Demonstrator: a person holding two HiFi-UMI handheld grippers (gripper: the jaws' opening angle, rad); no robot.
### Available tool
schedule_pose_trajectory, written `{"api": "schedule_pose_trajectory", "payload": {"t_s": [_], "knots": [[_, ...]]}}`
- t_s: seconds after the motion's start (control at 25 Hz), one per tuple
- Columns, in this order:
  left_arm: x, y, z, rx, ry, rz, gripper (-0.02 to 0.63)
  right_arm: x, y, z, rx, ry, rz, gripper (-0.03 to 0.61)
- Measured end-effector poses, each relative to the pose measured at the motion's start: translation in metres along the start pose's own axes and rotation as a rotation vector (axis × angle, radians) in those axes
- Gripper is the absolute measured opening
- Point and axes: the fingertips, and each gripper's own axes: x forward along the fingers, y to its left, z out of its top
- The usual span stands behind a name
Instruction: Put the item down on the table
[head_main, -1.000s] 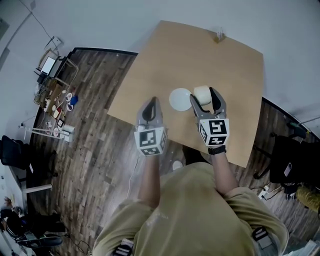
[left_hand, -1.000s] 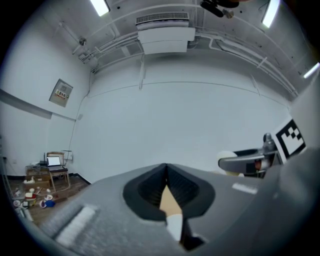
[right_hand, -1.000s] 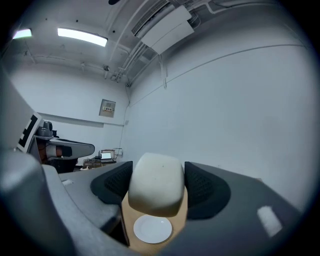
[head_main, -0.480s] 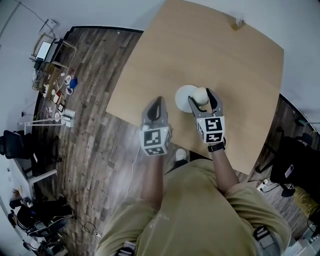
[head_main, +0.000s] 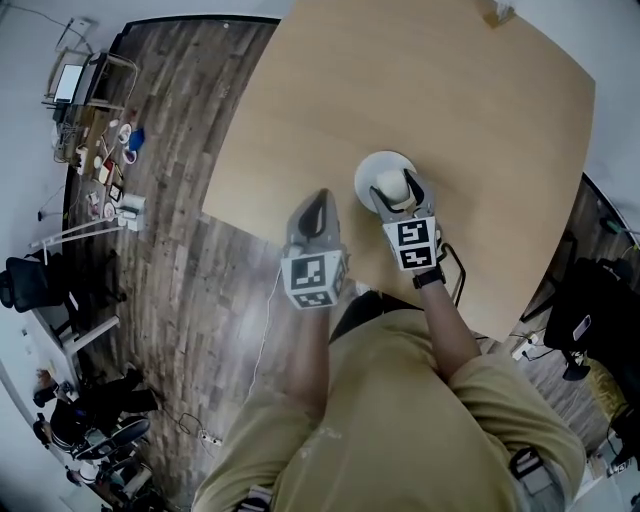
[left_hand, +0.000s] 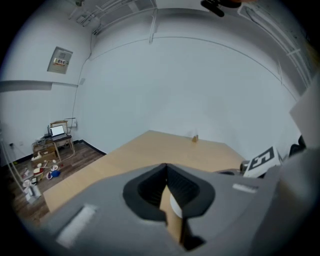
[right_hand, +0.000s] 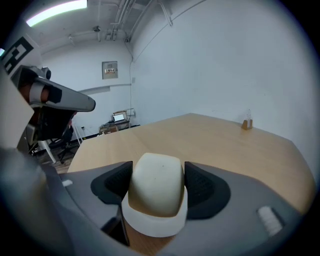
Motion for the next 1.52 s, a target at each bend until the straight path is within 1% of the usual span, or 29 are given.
{"api": "schedule_pose_trajectory", "payload": {"t_s": [0.24, 0.44, 0.64, 0.8, 0.88, 0.92, 0.96, 1.08, 1.24, 1.4, 1.52], "knots": [[0.006, 0.004, -0.019, -0.016, 0.038, 0.006, 0.002, 0.028, 0.007, -0.026, -0.028, 0.070, 0.007, 0.327], [0.007, 0.005, -0.034, -0.032, 0.063, 0.013, 0.002, 0.045, 0.007, -0.039, -0.047, 0.121, -0.003, 0.327], [0.004, 0.009, -0.042, -0.039, 0.068, 0.022, 0.002, 0.054, 0.005, -0.047, -0.121, 0.156, -0.035, 0.328], [-0.003, 0.016, -0.042, -0.044, 0.061, 0.034, 0.002, 0.059, 0.007, -0.051, -0.126, 0.183, -0.048, 0.331], [-0.006, 0.020, -0.041, -0.048, 0.053, 0.039, 0.002, 0.059, 0.008, -0.051, -0.113, 0.193, -0.040, 0.354], [-0.008, 0.021, -0.039, -0.049, 0.046, 0.042, 0.002, 0.058, 0.007, -0.049, -0.105, 0.190, -0.035, 0.377], [-0.010, 0.021, -0.037, -0.051, 0.038, 0.043, 0.002, 0.054, 0.006, -0.046, -0.096, 0.182, -0.034, 0.389], [-0.020, 0.022, -0.026, -0.053, 0.010, 0.042, 0.002, 0.034, 0.003, -0.031, -0.053, 0.134, -0.048, 0.390], [-0.033, 0.020, -0.003, -0.042, -0.046, 0.028, 0.002, -0.004, -0.007, -0.001, 0.037, 0.031, -0.080, 0.386], [-0.046, 0.012, 0.022, -0.012, -0.107, 0.004, 0.002, -0.054, -0.020, 0.034, 0.120, -0.102, -0.103, 0.339], [-0.060, 0.002, 0.038, 0.020, -0.146, -0.024, 0.002, -0.097, -0.026, 0.061, 0.124, -0.195, -0.136, 0.278]]}}
